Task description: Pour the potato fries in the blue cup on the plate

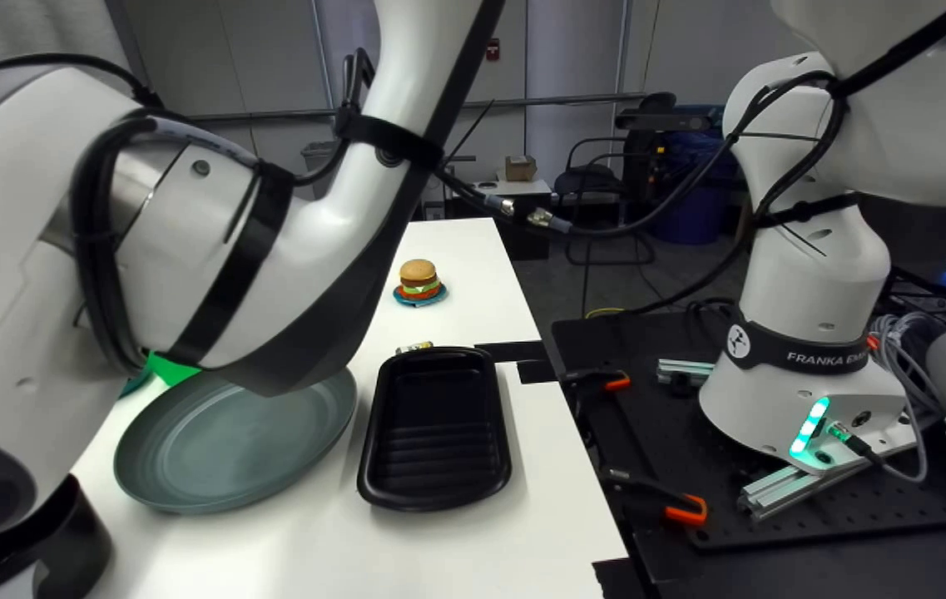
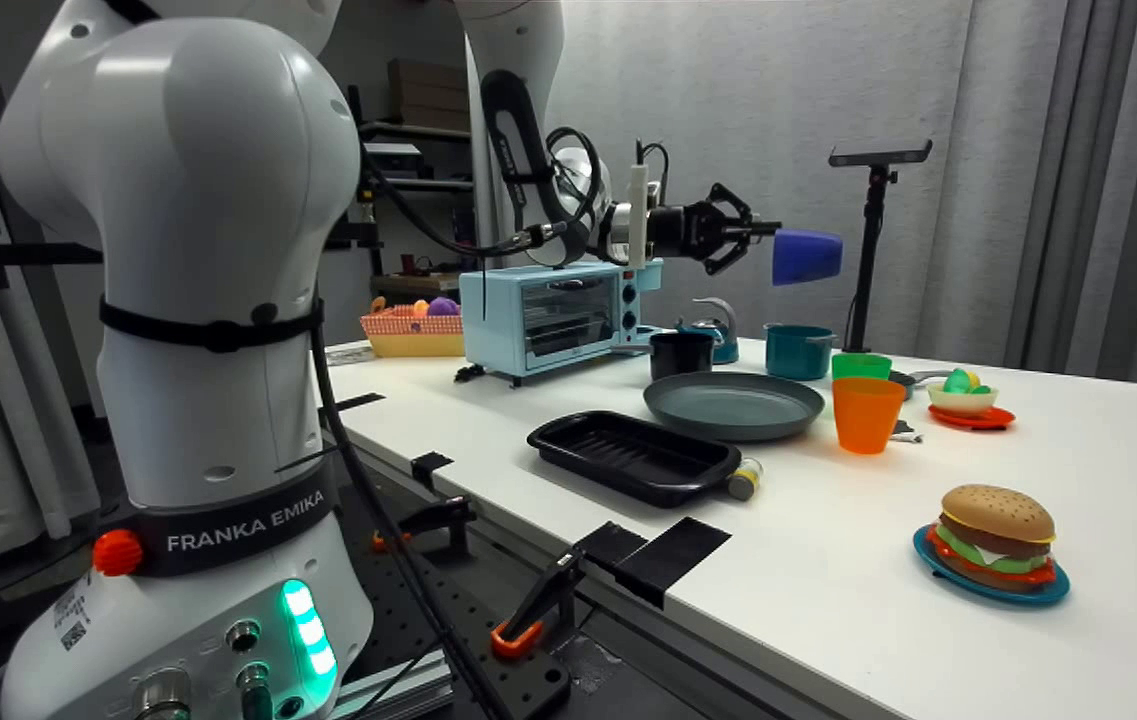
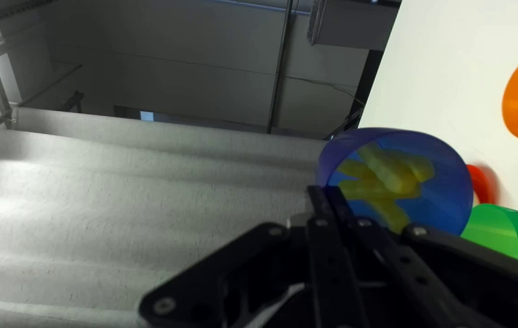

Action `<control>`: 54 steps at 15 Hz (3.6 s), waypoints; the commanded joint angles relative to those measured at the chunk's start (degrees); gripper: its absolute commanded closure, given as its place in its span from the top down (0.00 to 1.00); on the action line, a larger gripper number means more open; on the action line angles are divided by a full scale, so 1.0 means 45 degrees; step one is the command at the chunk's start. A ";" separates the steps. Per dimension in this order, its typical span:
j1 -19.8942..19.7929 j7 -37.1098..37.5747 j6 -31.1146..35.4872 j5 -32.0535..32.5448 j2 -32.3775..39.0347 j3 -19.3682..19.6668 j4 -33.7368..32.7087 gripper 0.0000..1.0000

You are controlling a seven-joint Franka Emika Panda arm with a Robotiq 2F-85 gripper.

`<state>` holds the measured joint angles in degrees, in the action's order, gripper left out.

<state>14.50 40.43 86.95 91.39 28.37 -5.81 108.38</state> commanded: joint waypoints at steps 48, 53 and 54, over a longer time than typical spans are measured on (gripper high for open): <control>-0.0115 0.8752 -0.1391 -0.6209 0.1456 -0.0635 -0.2198 0.01; -0.0160 1.0260 -0.0211 -0.7388 0.1478 -0.0579 -0.2365 0.01; -0.0128 1.0571 0.0068 -0.7550 0.1474 -0.0517 -0.2366 0.01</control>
<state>14.21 84.03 84.46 60.43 34.14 -8.45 99.66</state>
